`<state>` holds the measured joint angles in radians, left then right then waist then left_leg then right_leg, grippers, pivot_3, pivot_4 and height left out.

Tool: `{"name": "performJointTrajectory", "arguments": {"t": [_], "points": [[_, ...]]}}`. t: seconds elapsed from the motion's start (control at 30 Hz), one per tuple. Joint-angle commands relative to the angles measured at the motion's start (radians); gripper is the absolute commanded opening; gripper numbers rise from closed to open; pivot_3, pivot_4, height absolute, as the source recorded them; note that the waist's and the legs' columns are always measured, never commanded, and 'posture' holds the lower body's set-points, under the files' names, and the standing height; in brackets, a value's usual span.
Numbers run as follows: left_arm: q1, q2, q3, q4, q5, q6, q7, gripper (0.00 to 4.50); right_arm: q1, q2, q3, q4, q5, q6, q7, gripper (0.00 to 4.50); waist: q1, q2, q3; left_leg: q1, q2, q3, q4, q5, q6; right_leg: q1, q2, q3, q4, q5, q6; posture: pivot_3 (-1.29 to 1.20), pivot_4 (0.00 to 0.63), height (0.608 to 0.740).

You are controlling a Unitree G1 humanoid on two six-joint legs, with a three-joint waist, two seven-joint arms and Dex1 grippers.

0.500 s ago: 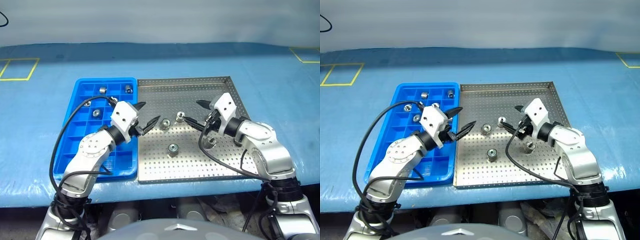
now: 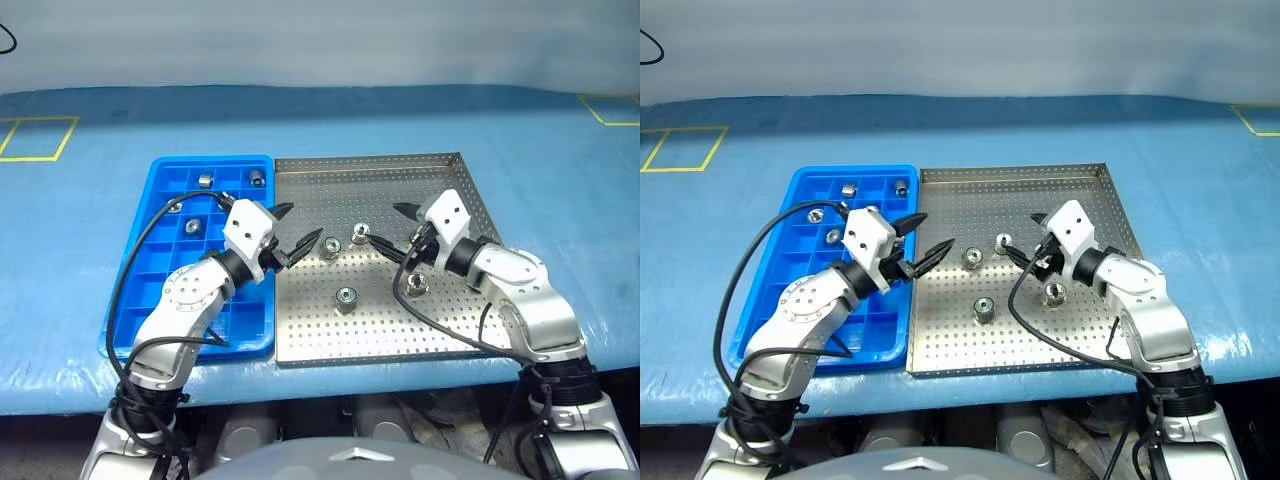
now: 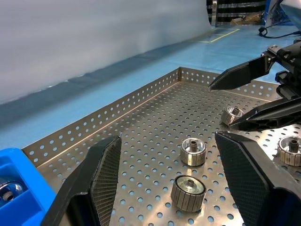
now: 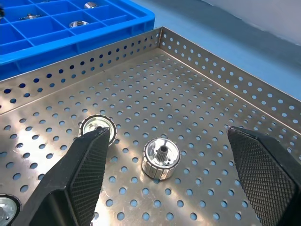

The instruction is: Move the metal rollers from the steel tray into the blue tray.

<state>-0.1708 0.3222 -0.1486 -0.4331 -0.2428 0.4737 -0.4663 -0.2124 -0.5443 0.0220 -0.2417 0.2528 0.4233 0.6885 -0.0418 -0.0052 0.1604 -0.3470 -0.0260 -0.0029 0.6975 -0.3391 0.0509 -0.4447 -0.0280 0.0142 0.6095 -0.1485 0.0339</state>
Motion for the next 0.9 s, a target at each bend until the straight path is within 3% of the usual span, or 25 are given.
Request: {"name": "performJointTrajectory", "arguments": {"t": [0.03, 0.3, 0.57, 0.9], "points": [[-0.025, -0.005, 0.014, 0.000, 0.015, -0.024, 0.017, 3.46, -0.003, -0.006, -0.025, -0.037, 0.014, -0.022, 0.004, 4.19, -0.001, 0.000, 0.000, 0.000, 0.000, 0.000, 0.000, 0.000, 0.000, 0.000, 0.000, 0.000, 0.000, 0.000, 0.000, -0.15, 0.150, 0.740], [-0.069, 0.035, -0.021, -0.002, 0.063, 0.029, 0.014, 3.46, 0.002, -0.002, -0.021, -0.040, 0.012, -0.035, 0.005, 4.19, -0.007, 0.000, 0.000, 0.000, 0.000, 0.000, 0.000, 0.000, 0.000, 0.000, 0.000, 0.000, 0.000, 0.000, 0.000, -0.15, 0.150, 0.740], [-0.087, 0.007, -0.048, 0.017, 0.061, 0.071, 0.019, 3.46, 0.010, -0.006, -0.020, -0.047, 0.011, -0.037, 0.009, 4.19, -0.012, 0.000, 0.000, 0.000, 0.000, 0.000, 0.000, 0.000, 0.000, 0.000, -0.001, 0.000, 0.000, 0.000, 0.000, -0.16, 0.150, 0.740], [-0.238, 0.033, -0.202, 0.130, 0.157, 0.251, -0.015, 3.46, 0.004, 0.016, 0.006, -0.039, -0.002, -0.051, -0.001, 4.19, -0.018, 0.000, 0.000, 0.000, 0.000, 0.000, 0.000, 0.000, 0.000, 0.000, 0.000, 0.000, 0.001, 0.000, 0.000, -0.16, 0.150, 0.740]]}}
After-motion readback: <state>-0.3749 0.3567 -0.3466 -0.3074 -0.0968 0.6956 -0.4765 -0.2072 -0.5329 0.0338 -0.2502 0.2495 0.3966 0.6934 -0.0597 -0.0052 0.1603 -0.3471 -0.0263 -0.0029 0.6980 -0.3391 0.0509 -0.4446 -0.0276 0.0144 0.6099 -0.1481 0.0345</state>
